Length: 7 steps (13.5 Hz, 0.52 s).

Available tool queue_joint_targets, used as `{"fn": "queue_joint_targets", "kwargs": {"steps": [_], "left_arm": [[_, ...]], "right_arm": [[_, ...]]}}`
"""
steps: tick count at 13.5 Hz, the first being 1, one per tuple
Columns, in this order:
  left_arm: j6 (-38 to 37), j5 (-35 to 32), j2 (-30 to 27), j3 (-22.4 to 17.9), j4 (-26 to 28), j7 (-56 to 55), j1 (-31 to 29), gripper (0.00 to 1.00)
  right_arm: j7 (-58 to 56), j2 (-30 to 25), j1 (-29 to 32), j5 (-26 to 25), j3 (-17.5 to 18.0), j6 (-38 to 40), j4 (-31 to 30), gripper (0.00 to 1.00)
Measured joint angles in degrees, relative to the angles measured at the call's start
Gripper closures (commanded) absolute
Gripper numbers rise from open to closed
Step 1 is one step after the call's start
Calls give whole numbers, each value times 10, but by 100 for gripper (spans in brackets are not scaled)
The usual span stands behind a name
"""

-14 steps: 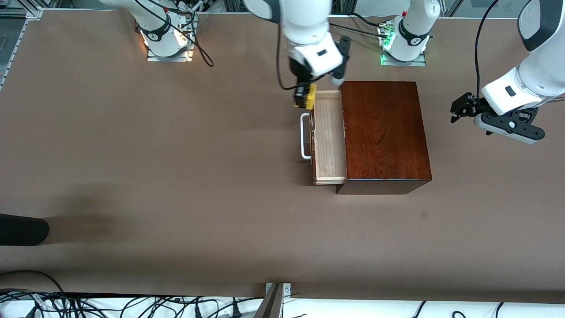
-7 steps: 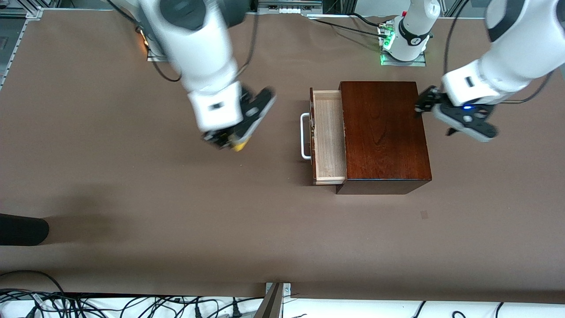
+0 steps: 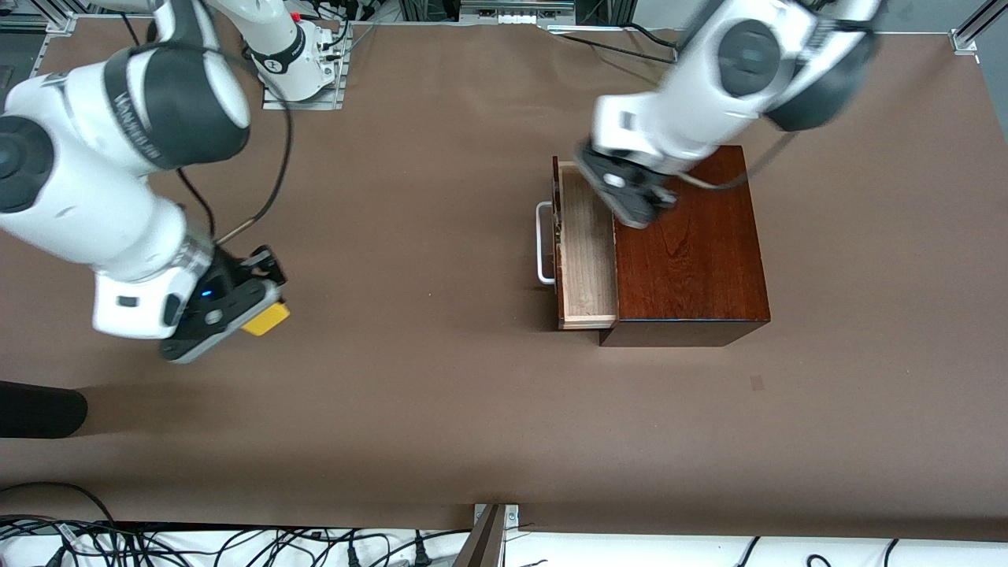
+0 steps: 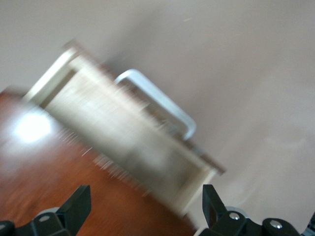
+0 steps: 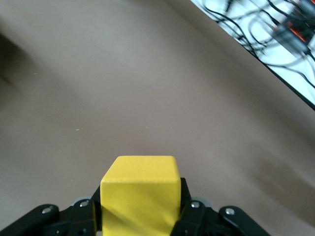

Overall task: Open drawer, take yellow block, close drawer
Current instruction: 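Carry the cube away with the right gripper while the left gripper reaches the drawer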

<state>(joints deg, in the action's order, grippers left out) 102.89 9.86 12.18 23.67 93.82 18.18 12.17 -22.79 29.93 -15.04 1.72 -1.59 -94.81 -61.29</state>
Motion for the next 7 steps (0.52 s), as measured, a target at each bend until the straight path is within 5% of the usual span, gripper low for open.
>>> {"fn": "queue_joint_targets", "kwargs": {"steps": [3,7], "left_arm": [[28,-8,91,0,-81,28,65,0],[87,-8,189,0,-106,165,90,0]], "right_arm": [[5,-51,38,0,-4,-53,-139,100],[26,-89,80,0,-6,-98,-307,100]]}}
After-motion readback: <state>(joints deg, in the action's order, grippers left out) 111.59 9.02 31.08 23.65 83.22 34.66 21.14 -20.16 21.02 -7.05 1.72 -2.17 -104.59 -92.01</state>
